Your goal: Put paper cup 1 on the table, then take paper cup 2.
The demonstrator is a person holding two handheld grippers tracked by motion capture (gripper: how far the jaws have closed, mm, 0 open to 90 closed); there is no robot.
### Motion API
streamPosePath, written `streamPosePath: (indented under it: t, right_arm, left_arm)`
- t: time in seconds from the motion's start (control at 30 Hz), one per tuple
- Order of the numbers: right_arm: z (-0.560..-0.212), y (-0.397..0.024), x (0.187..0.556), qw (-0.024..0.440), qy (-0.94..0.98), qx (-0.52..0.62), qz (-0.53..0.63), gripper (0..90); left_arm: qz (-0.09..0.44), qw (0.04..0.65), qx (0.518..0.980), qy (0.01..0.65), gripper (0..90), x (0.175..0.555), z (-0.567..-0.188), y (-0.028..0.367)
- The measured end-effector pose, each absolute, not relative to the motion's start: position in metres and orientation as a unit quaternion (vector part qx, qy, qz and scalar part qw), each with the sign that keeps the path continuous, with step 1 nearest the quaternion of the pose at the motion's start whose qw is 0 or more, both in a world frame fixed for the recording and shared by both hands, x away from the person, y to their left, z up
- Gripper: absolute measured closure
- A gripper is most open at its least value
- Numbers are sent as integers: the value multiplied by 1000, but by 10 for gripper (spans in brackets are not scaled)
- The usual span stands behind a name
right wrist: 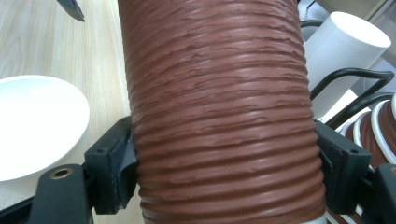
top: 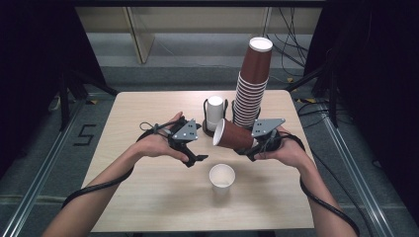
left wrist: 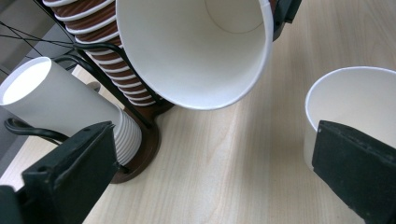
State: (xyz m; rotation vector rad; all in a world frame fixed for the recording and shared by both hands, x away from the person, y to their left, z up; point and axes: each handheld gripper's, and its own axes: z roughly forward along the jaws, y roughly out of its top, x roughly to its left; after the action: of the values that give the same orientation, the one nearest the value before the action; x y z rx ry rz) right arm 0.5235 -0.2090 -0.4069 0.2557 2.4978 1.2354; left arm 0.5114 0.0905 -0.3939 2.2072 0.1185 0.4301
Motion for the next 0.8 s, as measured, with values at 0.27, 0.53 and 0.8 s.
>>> streamPosePath:
  t: [0.27,0.53,0.8]
  right_arm:
    - [-411,-217,523,183,867,115,449,220]
    - [-415,-218,518,187,863,122,454,220]
    - [-419,-220,518,190,859,124,459,219]
  left_arm:
    - [173,444,877,64,0,518,-392,93]
    - [175,448,874,68,0,518,-390,93]
    - [175,449,873,70,0,518,-390,91]
